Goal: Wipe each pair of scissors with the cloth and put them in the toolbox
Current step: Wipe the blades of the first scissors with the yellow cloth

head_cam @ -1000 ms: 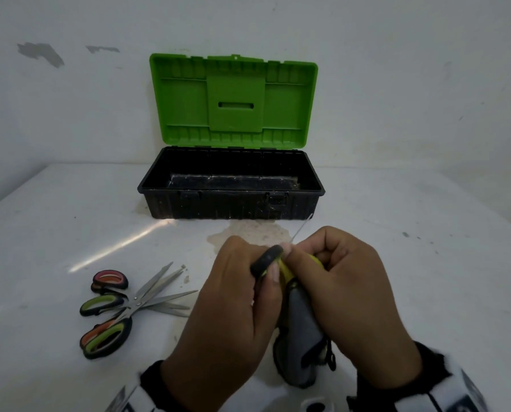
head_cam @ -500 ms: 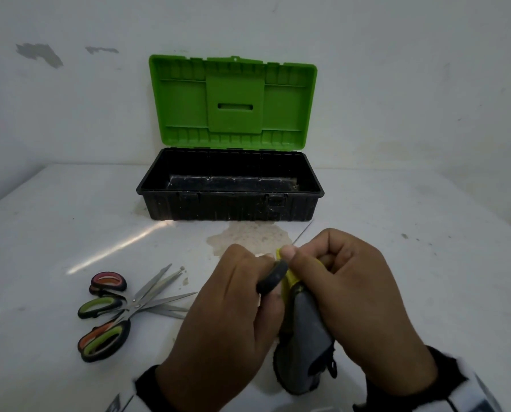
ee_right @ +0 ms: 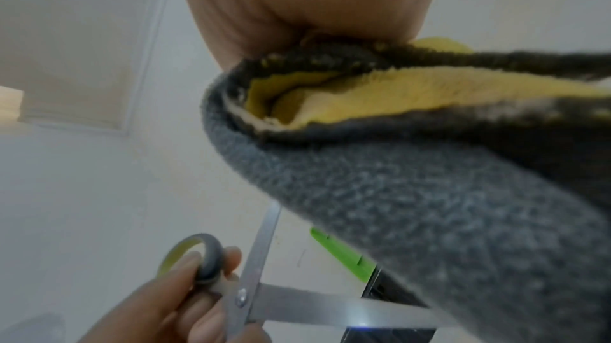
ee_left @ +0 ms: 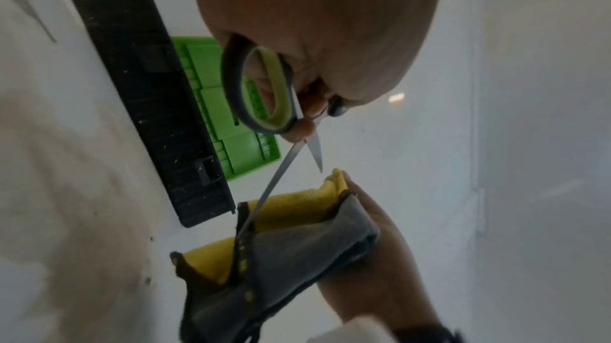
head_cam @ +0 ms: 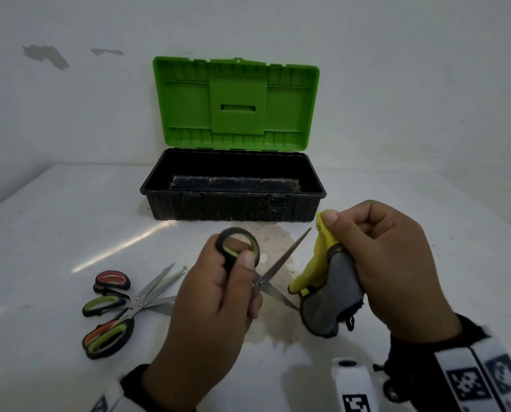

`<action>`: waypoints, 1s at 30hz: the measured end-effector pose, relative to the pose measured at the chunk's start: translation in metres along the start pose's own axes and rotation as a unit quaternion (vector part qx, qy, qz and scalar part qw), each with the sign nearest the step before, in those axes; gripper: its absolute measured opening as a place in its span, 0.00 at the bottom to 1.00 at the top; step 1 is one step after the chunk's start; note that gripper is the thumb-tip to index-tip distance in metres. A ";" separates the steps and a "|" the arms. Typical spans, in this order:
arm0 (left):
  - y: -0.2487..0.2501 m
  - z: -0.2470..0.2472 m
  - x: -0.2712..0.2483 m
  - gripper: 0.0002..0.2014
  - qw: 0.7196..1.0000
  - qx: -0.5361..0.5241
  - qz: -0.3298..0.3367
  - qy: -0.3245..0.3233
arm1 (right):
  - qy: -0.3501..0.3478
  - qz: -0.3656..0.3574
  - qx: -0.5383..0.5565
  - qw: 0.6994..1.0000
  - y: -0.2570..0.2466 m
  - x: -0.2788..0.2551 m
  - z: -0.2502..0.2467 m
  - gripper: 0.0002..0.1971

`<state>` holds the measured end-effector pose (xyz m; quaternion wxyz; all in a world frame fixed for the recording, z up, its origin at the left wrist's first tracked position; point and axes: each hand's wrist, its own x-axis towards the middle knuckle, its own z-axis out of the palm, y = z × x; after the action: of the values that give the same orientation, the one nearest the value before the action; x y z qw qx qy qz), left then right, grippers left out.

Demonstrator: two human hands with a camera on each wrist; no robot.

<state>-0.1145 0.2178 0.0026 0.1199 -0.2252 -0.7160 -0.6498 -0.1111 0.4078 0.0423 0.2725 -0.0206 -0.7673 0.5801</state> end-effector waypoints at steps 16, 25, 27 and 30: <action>0.015 -0.002 0.015 0.10 0.885 -0.358 -0.291 0.060 | -0.133 -0.027 -0.033 0.990 0.000 -0.026 0.018 0.09; 0.018 -0.002 0.015 0.11 0.867 -0.380 -0.318 0.050 | -0.112 0.038 0.031 0.992 -0.001 -0.024 0.015 0.10; 0.018 -0.002 0.014 0.11 0.866 -0.380 -0.321 0.051 | -0.076 0.056 0.050 0.994 0.002 -0.018 0.013 0.12; 0.018 -0.002 0.014 0.12 0.863 -0.383 -0.326 0.051 | -0.093 0.056 0.036 0.993 -0.002 -0.022 0.015 0.13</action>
<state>-0.1184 0.2188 0.0253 -0.1584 0.0263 -0.4359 -0.8855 -0.0982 0.3858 0.0329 0.1677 -0.0004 -0.7656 0.6210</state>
